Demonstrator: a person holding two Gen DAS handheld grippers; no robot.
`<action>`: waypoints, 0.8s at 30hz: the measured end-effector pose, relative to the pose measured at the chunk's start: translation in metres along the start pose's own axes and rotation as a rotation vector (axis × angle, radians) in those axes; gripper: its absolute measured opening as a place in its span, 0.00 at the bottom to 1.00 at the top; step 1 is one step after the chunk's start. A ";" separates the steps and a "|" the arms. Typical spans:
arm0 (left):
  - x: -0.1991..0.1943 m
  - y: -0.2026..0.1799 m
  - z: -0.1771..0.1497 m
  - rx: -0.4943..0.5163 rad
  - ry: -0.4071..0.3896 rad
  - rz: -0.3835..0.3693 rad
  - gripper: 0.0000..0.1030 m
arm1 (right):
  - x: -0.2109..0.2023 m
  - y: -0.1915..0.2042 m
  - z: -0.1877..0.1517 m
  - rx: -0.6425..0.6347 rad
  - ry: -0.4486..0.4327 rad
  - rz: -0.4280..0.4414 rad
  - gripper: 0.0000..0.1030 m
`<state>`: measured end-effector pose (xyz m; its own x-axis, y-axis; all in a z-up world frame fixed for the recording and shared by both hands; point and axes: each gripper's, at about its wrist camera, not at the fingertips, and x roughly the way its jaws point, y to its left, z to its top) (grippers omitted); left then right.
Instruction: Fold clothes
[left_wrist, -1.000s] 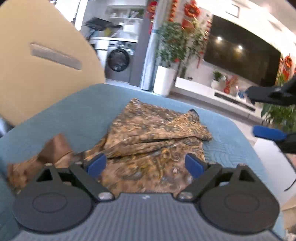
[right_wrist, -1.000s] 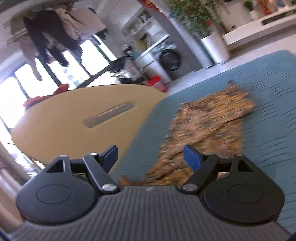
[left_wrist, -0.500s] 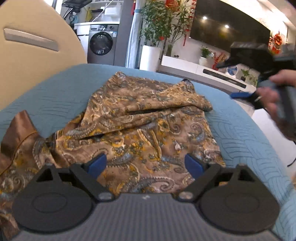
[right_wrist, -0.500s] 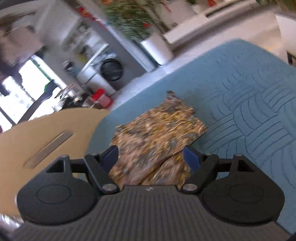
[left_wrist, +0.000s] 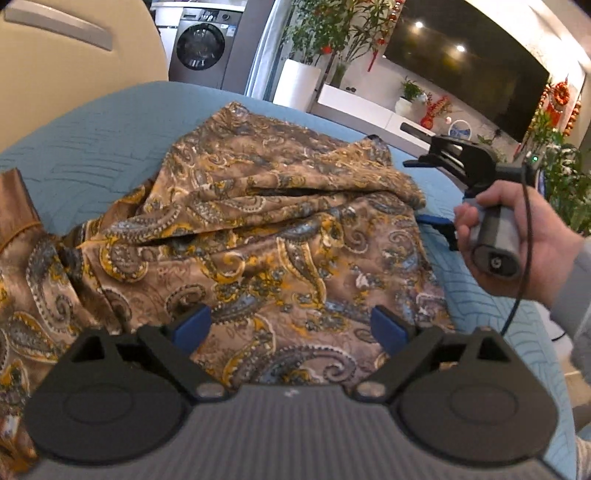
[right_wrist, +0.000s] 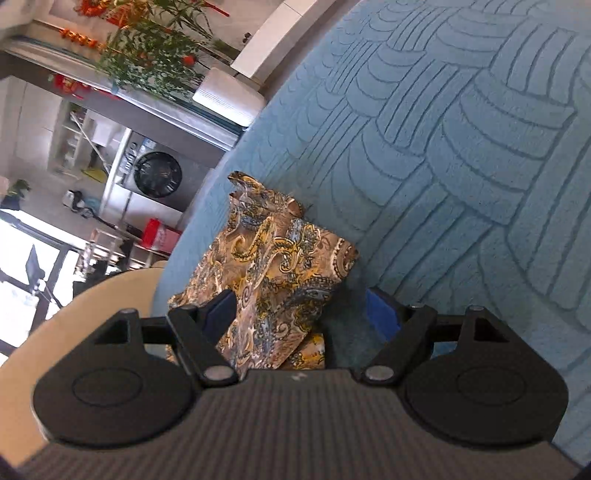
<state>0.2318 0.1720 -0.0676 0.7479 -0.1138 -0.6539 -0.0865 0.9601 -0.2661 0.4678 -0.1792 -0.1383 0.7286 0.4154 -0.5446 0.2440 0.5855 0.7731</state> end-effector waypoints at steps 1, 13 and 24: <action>0.000 0.001 0.000 -0.003 0.001 -0.002 0.92 | 0.003 0.000 0.000 -0.016 -0.007 -0.008 0.69; 0.004 0.003 -0.002 -0.002 0.000 -0.007 0.96 | 0.020 0.033 0.005 -0.222 0.015 -0.054 0.03; 0.006 0.003 -0.003 -0.003 -0.003 -0.008 0.98 | 0.040 0.150 0.010 -0.438 0.011 0.063 0.03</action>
<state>0.2341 0.1736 -0.0740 0.7506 -0.1207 -0.6497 -0.0826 0.9583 -0.2734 0.5394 -0.0818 -0.0412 0.7260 0.4660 -0.5057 -0.0967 0.7973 0.5958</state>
